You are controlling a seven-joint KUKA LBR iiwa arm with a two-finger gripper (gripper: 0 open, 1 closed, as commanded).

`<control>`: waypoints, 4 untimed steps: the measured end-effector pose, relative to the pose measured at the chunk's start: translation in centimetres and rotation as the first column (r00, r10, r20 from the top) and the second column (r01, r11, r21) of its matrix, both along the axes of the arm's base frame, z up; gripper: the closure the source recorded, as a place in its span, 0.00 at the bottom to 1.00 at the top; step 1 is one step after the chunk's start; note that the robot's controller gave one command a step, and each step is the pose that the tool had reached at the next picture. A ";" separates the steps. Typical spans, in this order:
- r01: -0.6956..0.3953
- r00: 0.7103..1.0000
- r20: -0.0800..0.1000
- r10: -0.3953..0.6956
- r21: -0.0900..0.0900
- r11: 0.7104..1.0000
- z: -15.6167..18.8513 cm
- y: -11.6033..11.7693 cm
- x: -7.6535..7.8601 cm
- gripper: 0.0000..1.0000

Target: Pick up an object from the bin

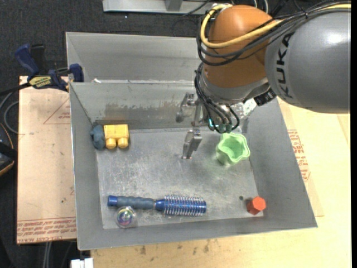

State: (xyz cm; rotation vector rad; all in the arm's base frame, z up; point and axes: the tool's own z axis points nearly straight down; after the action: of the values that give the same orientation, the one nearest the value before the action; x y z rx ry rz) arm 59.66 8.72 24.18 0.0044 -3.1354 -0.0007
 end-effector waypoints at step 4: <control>-0.051 0.999 0.015 0.051 0.002 0.999 -4.3 1.9 -10.1 1.00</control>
Offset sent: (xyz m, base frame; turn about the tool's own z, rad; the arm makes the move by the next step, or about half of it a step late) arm -0.0694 0.0034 -0.0942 -0.2032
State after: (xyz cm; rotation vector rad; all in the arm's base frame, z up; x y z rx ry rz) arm 49.60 10.60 19.84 0.0848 -3.1488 -0.0039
